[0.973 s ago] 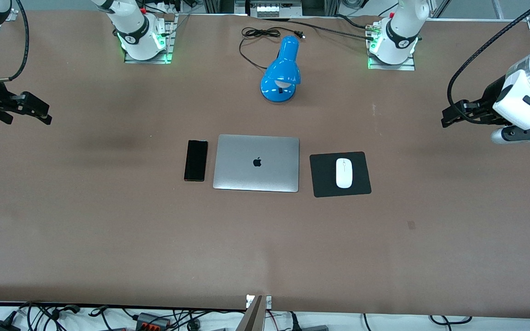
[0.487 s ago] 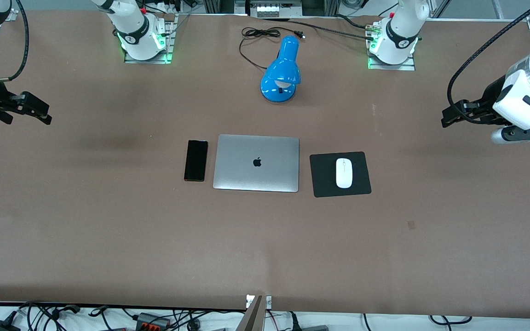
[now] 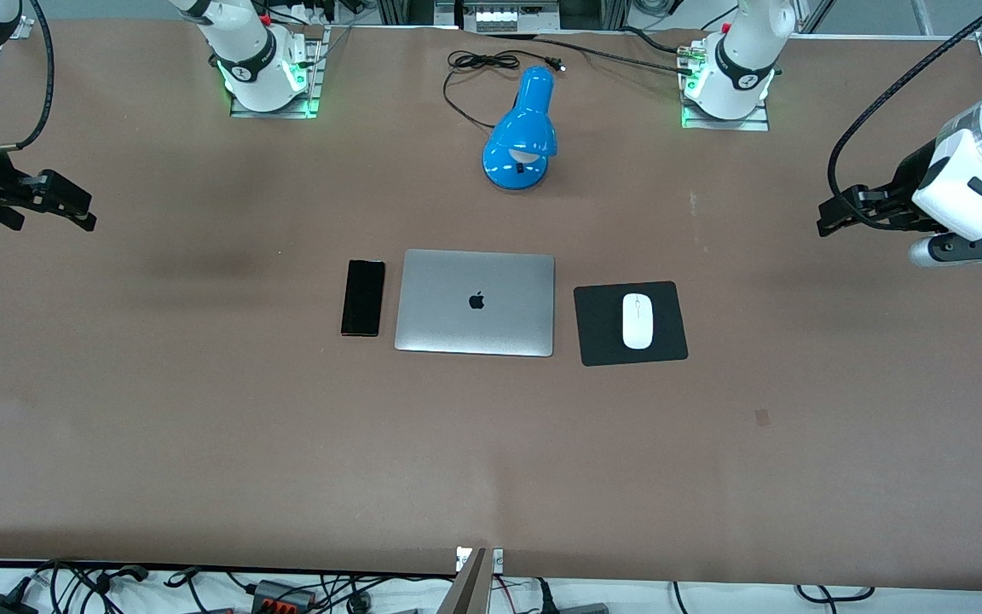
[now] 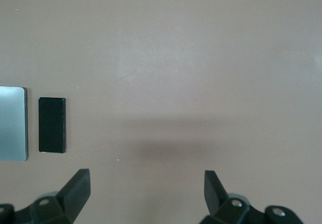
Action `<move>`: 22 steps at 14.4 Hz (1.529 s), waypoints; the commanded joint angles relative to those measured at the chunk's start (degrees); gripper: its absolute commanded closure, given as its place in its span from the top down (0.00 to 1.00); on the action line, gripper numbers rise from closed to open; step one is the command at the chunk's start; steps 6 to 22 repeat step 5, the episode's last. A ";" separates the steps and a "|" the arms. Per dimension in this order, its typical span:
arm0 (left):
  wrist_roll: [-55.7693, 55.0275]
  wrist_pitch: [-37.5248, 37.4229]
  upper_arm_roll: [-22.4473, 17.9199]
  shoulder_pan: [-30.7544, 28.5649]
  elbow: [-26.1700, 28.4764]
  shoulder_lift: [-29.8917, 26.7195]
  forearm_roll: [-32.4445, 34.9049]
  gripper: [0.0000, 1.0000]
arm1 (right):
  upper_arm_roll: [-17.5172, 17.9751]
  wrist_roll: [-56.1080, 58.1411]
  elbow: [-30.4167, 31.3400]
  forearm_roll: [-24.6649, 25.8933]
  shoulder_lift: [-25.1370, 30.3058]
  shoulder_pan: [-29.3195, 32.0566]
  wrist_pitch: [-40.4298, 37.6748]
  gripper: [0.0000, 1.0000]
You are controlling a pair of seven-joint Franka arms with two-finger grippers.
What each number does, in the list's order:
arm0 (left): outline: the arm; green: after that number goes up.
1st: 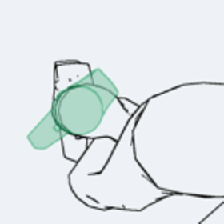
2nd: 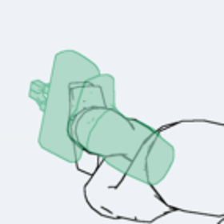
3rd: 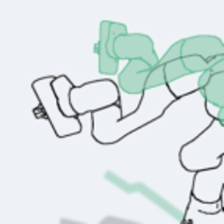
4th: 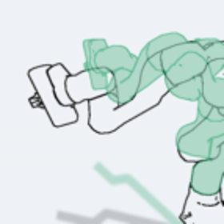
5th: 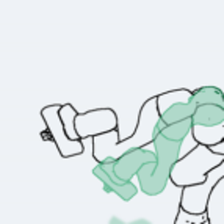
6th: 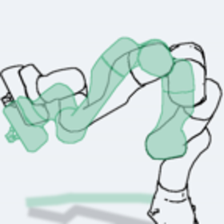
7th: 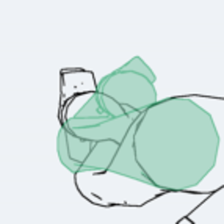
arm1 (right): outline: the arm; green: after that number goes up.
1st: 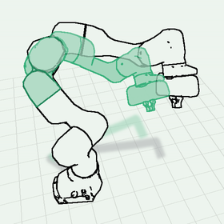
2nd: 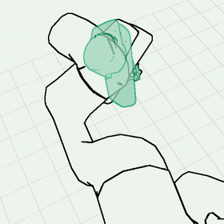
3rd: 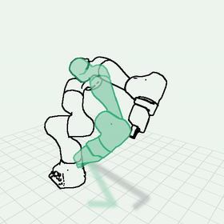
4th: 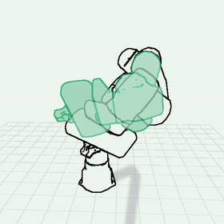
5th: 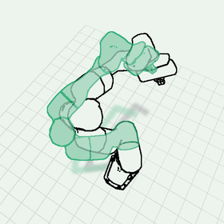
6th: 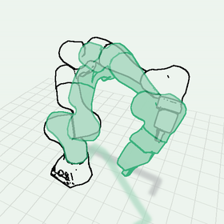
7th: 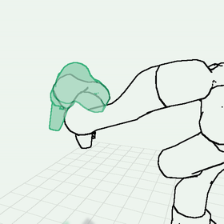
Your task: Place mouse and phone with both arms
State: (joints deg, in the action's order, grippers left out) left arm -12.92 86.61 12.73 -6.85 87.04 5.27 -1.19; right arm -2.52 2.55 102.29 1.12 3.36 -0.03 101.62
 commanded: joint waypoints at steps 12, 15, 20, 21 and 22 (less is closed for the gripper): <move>0.18 0.58 0.19 -0.09 1.12 -1.23 0.40 1.00 | 0.15 0.26 1.51 -0.68 2.00 0.12 -0.19 1.00; 0.18 0.58 0.19 -0.09 1.12 -1.23 0.40 1.00 | 0.15 0.26 1.51 -0.68 2.00 0.12 -0.19 1.00; 0.18 0.58 0.19 -0.09 1.12 -1.23 0.40 1.00 | 0.15 0.26 1.51 -0.68 2.00 0.12 -0.19 1.00; 0.18 0.58 0.19 -0.09 1.12 -1.23 0.40 1.00 | 0.15 0.26 1.51 -0.68 2.00 0.12 -0.19 1.00; 0.18 0.58 0.19 -0.09 1.12 -1.23 0.40 1.00 | 0.15 0.26 1.51 -0.68 2.00 0.12 -0.19 1.00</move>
